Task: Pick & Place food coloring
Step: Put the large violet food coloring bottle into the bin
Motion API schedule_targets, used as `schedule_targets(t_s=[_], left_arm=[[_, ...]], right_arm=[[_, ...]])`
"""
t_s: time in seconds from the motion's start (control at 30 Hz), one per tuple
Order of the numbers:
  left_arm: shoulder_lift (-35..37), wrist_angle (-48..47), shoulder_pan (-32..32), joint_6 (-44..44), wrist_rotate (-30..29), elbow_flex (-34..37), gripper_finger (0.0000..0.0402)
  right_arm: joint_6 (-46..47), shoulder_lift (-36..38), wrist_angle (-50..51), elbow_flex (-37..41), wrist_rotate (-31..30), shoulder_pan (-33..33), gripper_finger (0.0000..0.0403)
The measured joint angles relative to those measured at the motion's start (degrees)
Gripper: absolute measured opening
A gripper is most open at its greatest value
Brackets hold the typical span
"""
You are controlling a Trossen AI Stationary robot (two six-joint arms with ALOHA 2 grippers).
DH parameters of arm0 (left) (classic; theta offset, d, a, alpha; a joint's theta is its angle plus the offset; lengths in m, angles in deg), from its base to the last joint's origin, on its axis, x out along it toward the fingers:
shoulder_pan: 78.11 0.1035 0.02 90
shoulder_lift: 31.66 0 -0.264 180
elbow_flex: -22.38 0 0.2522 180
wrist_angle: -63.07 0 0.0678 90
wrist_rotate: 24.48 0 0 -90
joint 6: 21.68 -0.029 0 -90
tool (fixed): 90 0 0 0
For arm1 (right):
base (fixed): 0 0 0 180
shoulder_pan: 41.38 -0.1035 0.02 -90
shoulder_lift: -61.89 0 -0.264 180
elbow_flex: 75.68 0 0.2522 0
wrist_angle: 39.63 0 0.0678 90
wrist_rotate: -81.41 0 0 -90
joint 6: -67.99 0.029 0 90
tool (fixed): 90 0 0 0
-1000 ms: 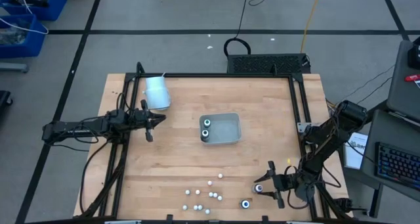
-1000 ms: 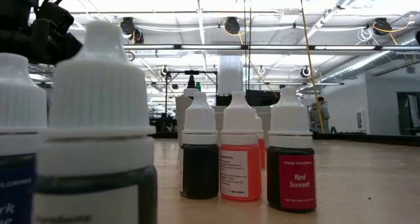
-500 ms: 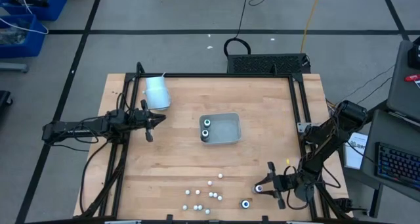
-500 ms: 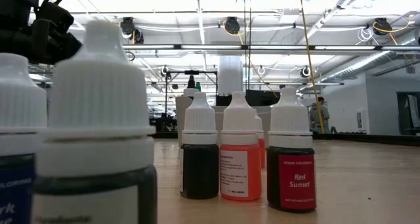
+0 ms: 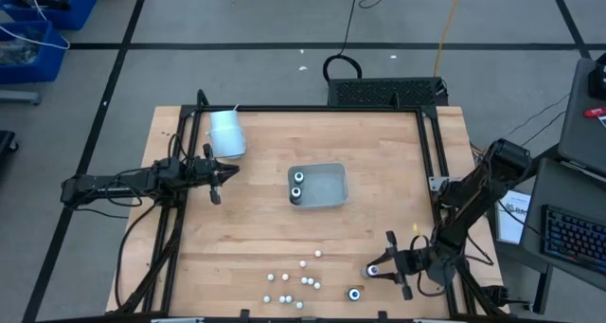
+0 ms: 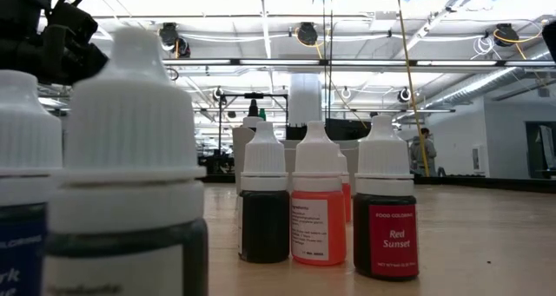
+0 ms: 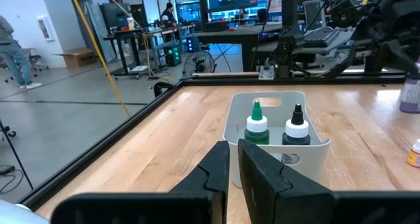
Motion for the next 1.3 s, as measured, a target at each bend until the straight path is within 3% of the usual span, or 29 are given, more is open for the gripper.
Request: schedule_targets(t_s=[0.23,0.53,0.8,1.3], left_arm=[[0.0,0.0,0.0,0.1,0.0,0.0,0.0042],[0.0,0.0,0.0,0.1,0.0,0.0,0.0042],[0.0,0.0,0.0,0.0,0.0,0.0,0.0042],[0.0,0.0,0.0,0.5,0.0,0.0,0.0042]], right_arm=[[-6.5,9.0,3.0,0.0,2.6,2.6,0.0114],[-7.1,18.4,11.5,-0.1,7.4,9.2,0.0112],[-7.1,19.5,25.6,-8.1,8.7,13.9,0.0112],[-9.9,18.7,27.6,-10.7,10.4,22.3,0.0116]])
